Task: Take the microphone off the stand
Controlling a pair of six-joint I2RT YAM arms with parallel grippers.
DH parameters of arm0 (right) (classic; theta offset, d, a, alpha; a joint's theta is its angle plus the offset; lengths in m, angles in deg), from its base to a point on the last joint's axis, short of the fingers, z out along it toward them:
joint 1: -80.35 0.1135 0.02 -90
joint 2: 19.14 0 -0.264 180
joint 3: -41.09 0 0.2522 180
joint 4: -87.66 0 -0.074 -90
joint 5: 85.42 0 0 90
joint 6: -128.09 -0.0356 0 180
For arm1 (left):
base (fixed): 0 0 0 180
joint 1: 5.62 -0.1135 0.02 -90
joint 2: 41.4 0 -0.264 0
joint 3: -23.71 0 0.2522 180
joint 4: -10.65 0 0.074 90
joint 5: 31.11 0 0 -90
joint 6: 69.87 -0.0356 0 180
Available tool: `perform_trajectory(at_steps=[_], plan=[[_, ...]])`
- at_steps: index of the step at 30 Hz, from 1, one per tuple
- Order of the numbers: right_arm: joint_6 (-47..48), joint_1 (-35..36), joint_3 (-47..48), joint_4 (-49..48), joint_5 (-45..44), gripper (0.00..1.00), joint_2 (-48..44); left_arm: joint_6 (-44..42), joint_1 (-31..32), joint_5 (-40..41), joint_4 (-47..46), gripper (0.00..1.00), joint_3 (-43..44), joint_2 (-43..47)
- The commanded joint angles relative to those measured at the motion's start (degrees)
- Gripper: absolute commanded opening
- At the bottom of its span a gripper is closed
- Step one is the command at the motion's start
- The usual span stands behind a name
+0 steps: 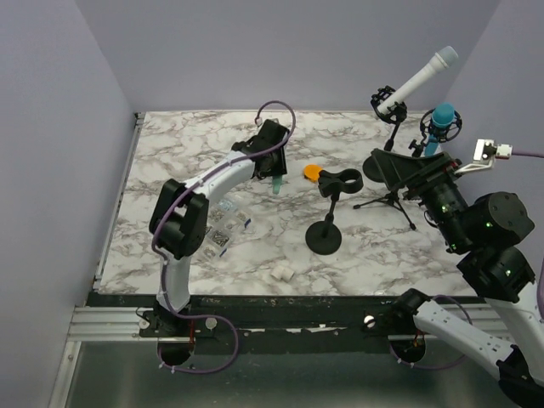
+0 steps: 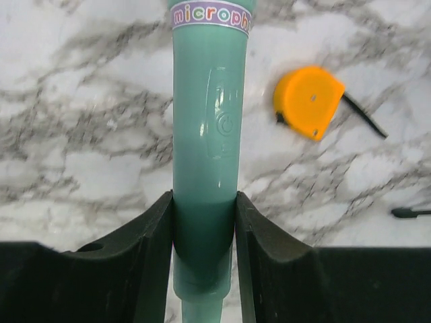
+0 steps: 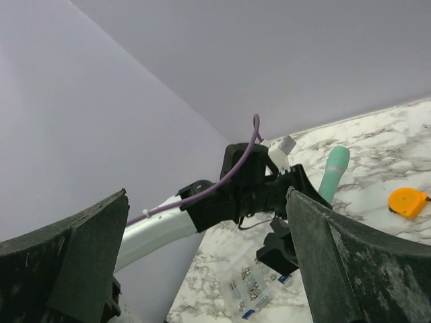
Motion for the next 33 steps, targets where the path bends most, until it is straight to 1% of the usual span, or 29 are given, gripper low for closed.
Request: perform_trajectory(at_steps=[1,3,4,7,9,13,16,17,22,27,33], plan=[[2.81,0.23,1.69,3.12,-5.13,1.0,-2.25,-0.57,-2.06,-4.68,12.1,0.0,18.3,-11.37],[3.47,0.25,1.51,3.15,-6.22,1.0,-3.0,-0.24,-2.81,-6.9,13.87,0.0,23.23,-15.13],[3.65,0.25,1.47,3.17,-6.64,1.0,-3.33,0.03,-3.12,-9.42,15.04,0.0,25.78,-16.84],[4.26,0.23,1.37,3.51,-7.74,1.0,-3.78,0.74,-3.89,-9.97,19.67,0.0,32.73,-21.19],[4.6,0.23,1.63,4.12,-8.08,1.0,-3.65,2.12,-4.85,-10.03,21.04,0.0,34.14,-22.76],[5.0,0.25,2.17,4.84,-8.35,1.0,-3.63,5.25,-6.62,-13.3,18.84,0.01,32.75,-23.77],[4.86,0.21,2.08,4.84,-8.44,1.0,-3.69,6.11,-7.38,-14.28,20.19,0.03,35.26,-25.81],[4.79,0.25,2.08,4.84,-8.37,1.0,-3.64,6.12,-7.45,-14.34,20.31,0.04,35.83,-26.2],[3.99,0.24,1.99,4.84,-7.8,1.0,-3.52,7.06,-8.24,-15.63,20.59,0.24,36.38,-26.5],[3.46,0.21,2.32,4.84,-7.1,1.0,-3.4,7.79,-9.04,-16.28,20.66,0.38,36.21,-26.5],[3.15,0.27,2.78,4.97,-6.21,1.0,-3.21,7.79,-9.39,-15.18,21.57,0.51,36.46,-26.5]])
